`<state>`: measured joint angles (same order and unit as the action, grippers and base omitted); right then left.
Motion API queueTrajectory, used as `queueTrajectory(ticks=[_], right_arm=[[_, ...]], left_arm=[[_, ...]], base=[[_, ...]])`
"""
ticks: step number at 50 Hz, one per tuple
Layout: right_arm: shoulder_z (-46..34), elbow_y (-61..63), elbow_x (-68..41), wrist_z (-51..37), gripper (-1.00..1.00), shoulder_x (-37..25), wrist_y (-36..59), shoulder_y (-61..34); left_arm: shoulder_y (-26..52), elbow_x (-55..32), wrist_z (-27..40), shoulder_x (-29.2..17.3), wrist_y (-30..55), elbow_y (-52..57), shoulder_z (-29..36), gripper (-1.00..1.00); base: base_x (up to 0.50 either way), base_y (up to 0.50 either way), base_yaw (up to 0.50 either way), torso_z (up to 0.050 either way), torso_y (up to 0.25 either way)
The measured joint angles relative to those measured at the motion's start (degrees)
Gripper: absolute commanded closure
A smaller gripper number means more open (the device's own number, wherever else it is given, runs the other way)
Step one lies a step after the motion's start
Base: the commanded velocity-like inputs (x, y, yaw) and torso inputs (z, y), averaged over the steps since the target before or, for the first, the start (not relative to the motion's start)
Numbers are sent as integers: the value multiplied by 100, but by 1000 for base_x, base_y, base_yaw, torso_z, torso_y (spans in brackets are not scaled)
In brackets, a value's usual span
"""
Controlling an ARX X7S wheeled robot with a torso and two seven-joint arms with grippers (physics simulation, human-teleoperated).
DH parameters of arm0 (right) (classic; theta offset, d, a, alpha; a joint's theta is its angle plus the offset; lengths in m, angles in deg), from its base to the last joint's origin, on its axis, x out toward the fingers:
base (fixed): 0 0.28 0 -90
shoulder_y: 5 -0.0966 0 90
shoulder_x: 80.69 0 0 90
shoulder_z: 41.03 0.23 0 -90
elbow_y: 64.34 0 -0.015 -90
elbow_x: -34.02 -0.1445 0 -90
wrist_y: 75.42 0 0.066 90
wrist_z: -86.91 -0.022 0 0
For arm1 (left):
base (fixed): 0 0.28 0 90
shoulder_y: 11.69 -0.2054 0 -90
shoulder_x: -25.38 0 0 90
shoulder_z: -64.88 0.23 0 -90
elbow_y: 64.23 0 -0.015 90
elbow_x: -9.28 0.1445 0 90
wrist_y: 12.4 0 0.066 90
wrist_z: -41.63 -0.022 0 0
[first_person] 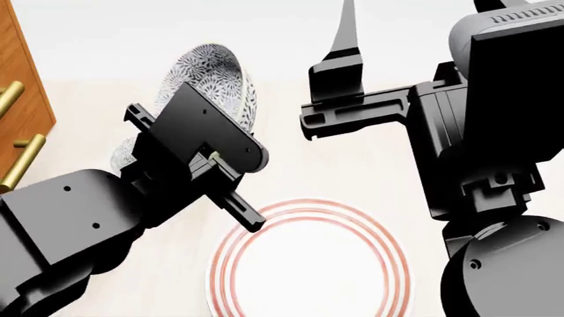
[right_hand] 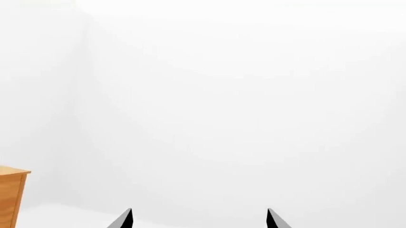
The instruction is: Put the bowl at the front on the plate.
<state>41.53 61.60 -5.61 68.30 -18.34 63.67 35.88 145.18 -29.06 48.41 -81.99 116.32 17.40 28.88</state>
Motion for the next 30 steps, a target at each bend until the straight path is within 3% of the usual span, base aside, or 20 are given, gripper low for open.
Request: queueTrajectory(ticks=[30], right_arm=[[-76,17,-43,55,-100,13,-109,-74]], left_arm=[[164,640,-648,552,-765,-1589,541,100]], base=[[0,0,0,0,1]])
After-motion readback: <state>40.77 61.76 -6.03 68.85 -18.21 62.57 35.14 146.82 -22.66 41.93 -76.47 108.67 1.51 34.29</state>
